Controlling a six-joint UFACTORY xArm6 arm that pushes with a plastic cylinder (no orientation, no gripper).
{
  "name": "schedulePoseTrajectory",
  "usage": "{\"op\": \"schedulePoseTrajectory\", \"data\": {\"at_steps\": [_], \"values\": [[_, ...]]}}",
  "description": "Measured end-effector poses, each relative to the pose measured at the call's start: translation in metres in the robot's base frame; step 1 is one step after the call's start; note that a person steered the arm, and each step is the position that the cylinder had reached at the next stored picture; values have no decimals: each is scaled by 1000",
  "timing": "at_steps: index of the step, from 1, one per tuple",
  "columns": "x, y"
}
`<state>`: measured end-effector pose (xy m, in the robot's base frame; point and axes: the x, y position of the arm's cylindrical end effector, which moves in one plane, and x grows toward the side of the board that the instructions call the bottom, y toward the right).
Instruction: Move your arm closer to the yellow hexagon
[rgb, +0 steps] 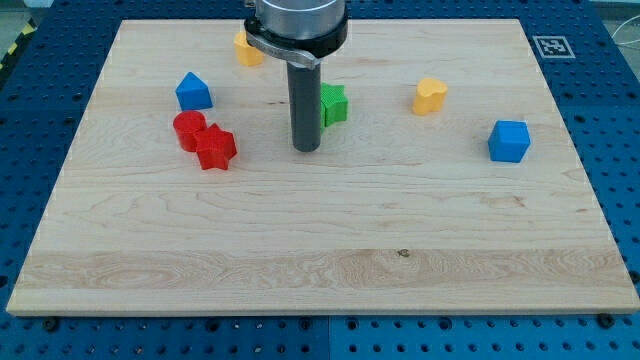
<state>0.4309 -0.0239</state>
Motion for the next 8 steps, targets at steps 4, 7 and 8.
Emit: {"op": "schedulePoseTrajectory", "data": {"at_steps": [4,7,8], "values": [[-41,-53],[-102,-68],[-122,-87]]}}
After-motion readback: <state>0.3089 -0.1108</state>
